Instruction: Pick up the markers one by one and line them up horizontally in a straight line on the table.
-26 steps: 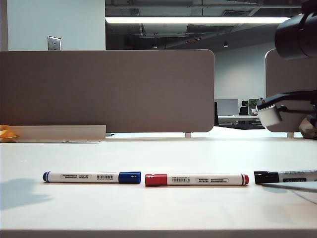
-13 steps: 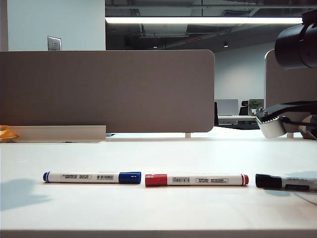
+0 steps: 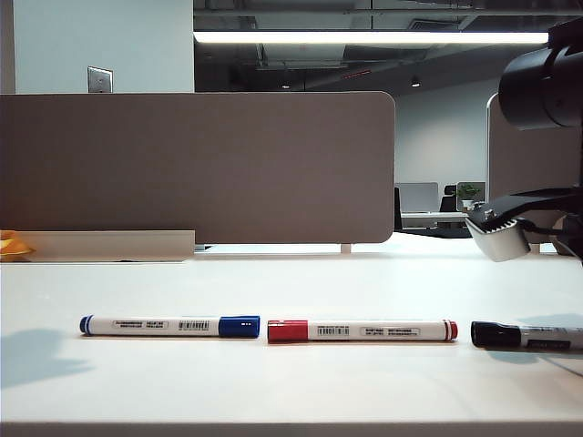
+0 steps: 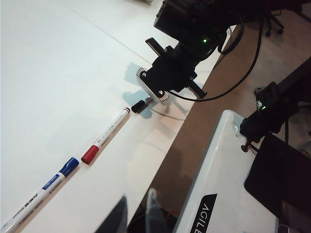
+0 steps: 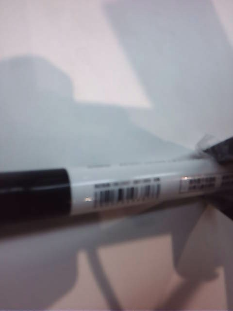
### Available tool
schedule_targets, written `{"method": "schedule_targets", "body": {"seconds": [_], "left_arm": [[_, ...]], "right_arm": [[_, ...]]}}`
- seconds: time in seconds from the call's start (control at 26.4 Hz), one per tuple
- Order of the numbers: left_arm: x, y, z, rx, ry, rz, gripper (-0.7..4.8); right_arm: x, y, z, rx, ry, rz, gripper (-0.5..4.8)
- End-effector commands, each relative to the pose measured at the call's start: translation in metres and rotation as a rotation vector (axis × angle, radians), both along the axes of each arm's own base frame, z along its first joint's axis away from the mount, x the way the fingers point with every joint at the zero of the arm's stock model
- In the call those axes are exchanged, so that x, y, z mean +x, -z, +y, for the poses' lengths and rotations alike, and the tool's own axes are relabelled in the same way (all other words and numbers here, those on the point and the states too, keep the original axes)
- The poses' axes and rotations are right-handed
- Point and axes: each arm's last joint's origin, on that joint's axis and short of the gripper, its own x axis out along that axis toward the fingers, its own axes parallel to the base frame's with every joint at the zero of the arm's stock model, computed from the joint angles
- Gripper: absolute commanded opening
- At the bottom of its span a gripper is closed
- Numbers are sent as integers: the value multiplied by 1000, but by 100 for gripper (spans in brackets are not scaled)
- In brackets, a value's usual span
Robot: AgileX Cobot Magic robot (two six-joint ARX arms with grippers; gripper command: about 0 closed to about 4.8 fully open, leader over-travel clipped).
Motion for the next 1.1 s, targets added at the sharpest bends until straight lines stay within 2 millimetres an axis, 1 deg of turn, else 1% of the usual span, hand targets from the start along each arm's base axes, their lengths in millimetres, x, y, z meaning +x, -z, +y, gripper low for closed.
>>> {"method": "schedule_targets", "body": {"seconds": [0.04, 0.3, 0.68, 0.72, 0.76, 0.8, 1.1], "left_arm": [[-1, -2, 0, -4, 3, -12, 57], [-1, -2, 0, -4, 3, -12, 57], [-1, -2, 0, -4, 3, -12, 57], [-1, -2, 0, -4, 3, -12, 57], [-1, -2, 0, -3, 3, -13, 57], [-1, -2, 0, -3, 4, -15, 57], [-1, -2, 0, -3, 4, -18, 57]], "right_arm": [[2, 9, -1, -43, 3, -9, 53], [4, 9, -1, -38, 3, -26, 53], [3, 9, -1, -49, -51, -16, 54], [3, 9, -1, -45, -54, -13, 57], [2, 9, -1, -39, -56, -8, 78], [2, 9, -1, -38, -63, -6, 87], [3, 9, 0, -40, -78, -8, 91]]}}
